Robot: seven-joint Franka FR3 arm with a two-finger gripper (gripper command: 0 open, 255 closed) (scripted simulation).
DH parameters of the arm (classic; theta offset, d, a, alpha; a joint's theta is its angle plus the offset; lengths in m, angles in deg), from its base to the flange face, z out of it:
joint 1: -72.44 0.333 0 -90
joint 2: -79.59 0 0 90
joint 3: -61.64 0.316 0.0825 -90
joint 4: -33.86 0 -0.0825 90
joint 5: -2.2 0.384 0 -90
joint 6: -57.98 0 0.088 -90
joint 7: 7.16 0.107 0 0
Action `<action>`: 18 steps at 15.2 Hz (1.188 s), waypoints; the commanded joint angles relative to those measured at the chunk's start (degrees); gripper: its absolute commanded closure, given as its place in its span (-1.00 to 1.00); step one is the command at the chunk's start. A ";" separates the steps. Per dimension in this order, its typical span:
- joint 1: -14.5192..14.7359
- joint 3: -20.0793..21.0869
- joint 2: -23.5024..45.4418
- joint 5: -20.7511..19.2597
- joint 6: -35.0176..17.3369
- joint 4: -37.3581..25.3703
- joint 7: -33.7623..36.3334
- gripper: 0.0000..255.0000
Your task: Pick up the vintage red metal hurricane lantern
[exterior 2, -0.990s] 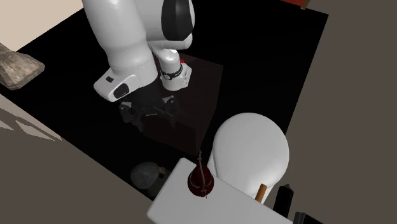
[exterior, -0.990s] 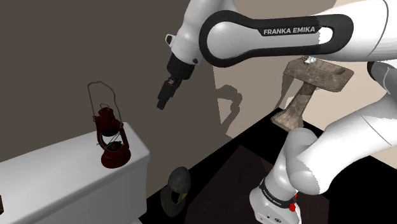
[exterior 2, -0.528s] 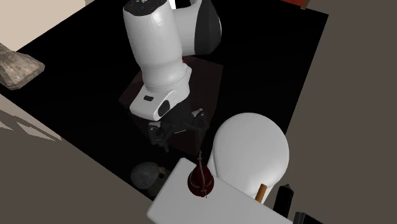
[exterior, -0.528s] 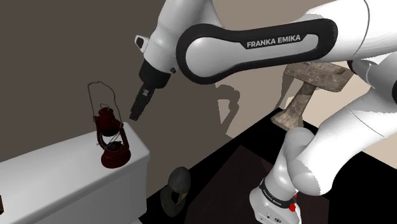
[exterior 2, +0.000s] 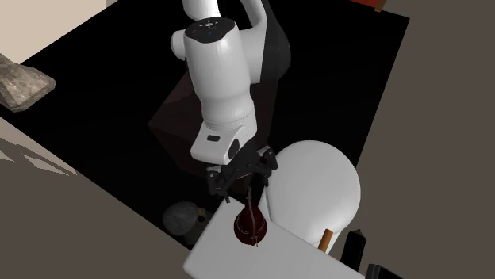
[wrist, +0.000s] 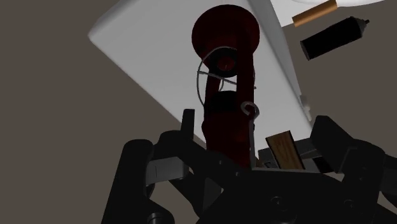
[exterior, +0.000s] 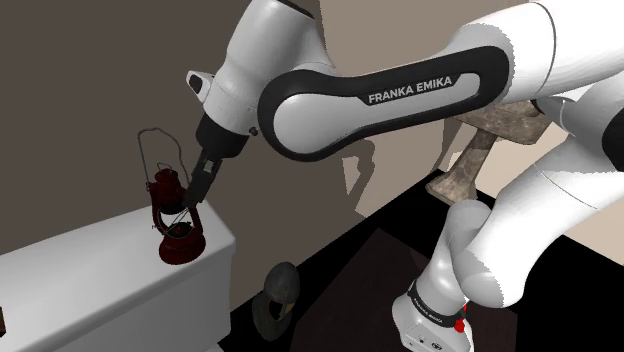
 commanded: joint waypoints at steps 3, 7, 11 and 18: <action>0.11 0.16 0.54 0.15 -2.79 2.22 -0.21 -1.00; 0.13 0.24 0.58 0.11 -2.86 2.24 -0.09 1.00; 0.13 0.24 0.57 0.11 -2.84 2.23 -0.09 1.00; 0.01 -0.03 -0.22 0.03 0.34 -0.16 -0.02 1.00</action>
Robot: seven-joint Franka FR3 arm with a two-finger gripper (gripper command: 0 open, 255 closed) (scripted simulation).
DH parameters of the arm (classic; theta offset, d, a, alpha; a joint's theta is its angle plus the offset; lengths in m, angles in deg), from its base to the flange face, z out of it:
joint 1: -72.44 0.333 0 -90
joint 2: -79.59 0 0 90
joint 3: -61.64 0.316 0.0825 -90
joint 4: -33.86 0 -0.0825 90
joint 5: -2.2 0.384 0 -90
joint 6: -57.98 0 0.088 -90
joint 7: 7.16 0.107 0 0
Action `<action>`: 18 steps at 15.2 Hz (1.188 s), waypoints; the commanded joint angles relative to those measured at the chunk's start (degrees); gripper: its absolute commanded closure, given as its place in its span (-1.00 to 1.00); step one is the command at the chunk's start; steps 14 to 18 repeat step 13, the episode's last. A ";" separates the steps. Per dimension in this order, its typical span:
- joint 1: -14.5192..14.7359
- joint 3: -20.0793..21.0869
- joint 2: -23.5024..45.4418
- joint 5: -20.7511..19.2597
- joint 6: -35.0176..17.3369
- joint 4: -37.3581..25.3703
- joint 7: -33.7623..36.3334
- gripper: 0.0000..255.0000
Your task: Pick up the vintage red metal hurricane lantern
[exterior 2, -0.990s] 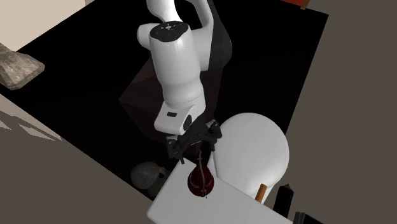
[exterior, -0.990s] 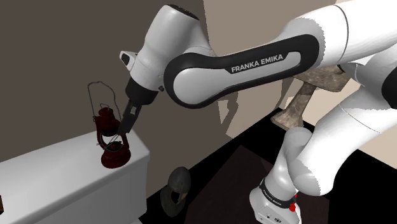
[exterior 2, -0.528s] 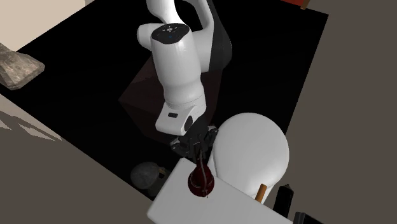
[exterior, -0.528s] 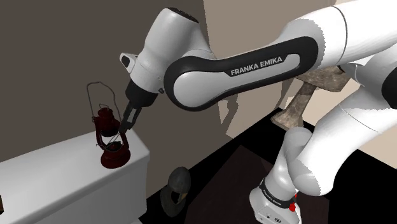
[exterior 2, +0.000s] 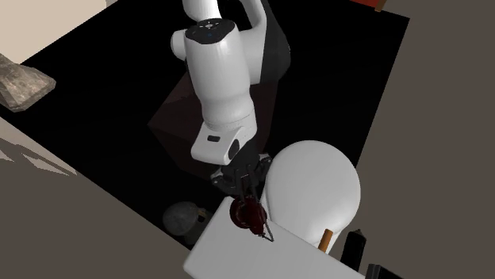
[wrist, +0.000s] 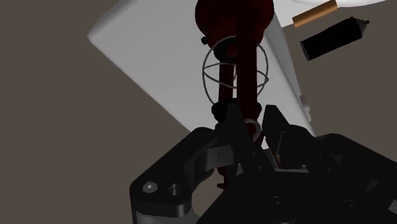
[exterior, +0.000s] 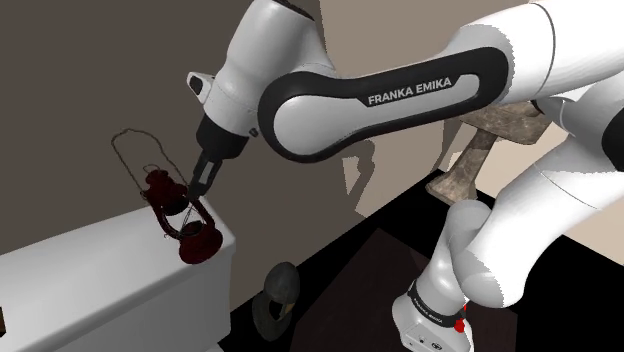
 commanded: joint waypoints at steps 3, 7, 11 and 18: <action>-0.08 -0.15 -0.64 -0.13 2.89 -2.32 0.21 1.00; -0.19 -0.31 -1.03 -0.32 5.98 -5.02 0.44 1.00; -0.31 -0.45 -1.22 -0.53 9.05 -7.92 0.69 1.00; -0.31 -0.46 -1.22 -0.54 9.17 -8.03 0.70 1.00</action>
